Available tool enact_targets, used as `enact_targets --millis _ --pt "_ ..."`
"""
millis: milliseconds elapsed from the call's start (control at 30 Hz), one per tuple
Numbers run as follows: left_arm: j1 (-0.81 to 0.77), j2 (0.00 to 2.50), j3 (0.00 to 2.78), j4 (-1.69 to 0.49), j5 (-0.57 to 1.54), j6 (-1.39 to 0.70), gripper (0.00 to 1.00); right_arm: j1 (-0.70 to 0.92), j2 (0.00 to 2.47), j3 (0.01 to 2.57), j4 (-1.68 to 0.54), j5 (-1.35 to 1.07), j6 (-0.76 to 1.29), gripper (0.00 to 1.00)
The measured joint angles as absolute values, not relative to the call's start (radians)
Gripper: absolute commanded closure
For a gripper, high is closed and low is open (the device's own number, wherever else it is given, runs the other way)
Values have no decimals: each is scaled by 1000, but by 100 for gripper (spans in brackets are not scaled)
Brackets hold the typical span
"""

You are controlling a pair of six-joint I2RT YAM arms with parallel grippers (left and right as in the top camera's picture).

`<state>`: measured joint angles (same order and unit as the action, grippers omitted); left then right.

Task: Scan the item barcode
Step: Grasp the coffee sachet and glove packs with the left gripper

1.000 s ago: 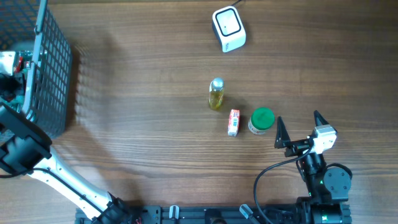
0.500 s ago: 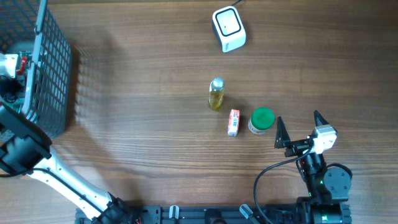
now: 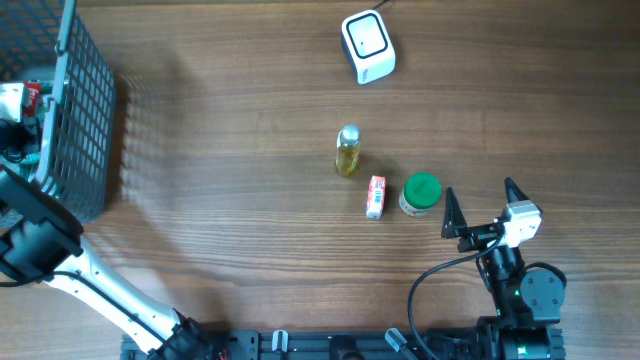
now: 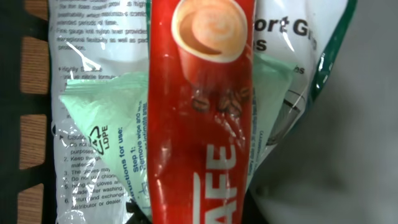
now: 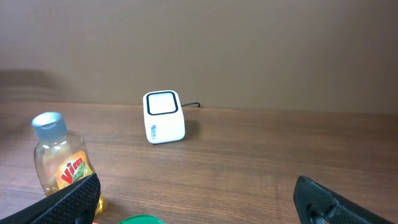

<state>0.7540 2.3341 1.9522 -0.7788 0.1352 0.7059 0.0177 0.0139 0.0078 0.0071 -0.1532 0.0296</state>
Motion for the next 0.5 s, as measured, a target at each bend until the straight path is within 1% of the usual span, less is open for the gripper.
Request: enact_targets --millis 133,300,500 --pt "754 2324 1945 -738 163 642 96 18 14 8 7 -153 30 0" --pt "754 2248 1921 -669 209 541 96 18 14 8 7 -153 30 0" --pt "754 2015 1921 -575 236 446 96 18 14 8 7 -153 30 0"
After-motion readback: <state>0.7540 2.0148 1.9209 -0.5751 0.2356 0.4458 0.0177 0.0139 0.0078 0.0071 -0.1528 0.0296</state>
